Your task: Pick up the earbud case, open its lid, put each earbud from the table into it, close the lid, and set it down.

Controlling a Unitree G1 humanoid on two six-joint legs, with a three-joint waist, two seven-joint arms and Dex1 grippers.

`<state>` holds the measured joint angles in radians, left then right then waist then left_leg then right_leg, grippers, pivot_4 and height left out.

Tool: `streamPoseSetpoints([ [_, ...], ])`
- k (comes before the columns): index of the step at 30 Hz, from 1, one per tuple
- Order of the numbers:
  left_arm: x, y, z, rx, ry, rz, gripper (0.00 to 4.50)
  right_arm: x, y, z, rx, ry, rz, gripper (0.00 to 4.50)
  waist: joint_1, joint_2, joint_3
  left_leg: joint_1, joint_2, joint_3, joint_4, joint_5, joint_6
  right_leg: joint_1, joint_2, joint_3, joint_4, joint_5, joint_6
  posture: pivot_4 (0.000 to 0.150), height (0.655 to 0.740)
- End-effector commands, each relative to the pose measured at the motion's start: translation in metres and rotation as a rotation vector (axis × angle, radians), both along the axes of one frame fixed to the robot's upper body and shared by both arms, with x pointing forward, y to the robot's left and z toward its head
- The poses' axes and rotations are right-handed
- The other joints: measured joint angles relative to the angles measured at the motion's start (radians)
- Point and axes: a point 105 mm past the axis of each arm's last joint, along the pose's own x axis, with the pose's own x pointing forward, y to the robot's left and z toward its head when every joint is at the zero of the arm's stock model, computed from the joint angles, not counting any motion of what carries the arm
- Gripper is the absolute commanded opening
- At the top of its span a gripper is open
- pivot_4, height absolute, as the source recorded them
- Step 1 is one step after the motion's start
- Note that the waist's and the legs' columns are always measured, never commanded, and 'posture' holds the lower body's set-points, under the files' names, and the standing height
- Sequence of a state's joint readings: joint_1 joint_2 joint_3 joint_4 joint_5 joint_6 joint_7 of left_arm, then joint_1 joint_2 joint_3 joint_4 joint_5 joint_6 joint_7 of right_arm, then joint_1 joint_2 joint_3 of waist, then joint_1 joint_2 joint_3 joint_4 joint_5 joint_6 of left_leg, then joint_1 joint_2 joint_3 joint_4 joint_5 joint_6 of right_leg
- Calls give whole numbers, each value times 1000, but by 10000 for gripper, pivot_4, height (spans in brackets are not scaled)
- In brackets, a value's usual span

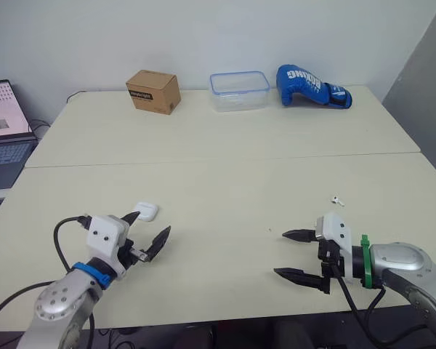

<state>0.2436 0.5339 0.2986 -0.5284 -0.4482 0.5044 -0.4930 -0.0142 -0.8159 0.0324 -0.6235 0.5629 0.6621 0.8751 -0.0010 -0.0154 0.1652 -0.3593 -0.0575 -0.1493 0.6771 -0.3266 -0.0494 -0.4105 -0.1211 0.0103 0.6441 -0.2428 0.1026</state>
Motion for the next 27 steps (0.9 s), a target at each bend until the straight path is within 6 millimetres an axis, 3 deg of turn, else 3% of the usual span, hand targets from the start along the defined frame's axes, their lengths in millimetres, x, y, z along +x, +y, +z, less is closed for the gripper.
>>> streamPoseSetpoints([
  [1, 7, 9, 8, -27, 58, 36, 44388, 6, 4, 27, 3, -116, 57, 45000, -2, 0, 0, 0, 0, 0, 0, 0, 0, 0, 0, 0, 0, 0, 0, 1500, 7307],
  [9, 23, 26, 12, 30, 252, 137, 44388, 15, 8, 52, -48, -225, 144, 45000, -1, -1, 0, 0, 0, -1, 0, 0, 0, 0, 0, -1, -1, 0, 0, 1500, 7307],
  [16, 37, 39, 14, 83, 335, 166, 44388, 14, 17, 54, -46, -253, 182, 45000, -2, -1, 0, 0, 0, -1, 0, 2, -3, 0, 0, -1, -1, 0, 0, 1500, 7307],
  [27, 55, 30, -8, 132, 444, 118, 44388, 25, 28, 69, -1, -319, 178, 45000, -1, 0, 1, -1, -1, -1, 0, 2, -4, -1, 0, 0, -1, 0, 0, 1500, 7307],
])
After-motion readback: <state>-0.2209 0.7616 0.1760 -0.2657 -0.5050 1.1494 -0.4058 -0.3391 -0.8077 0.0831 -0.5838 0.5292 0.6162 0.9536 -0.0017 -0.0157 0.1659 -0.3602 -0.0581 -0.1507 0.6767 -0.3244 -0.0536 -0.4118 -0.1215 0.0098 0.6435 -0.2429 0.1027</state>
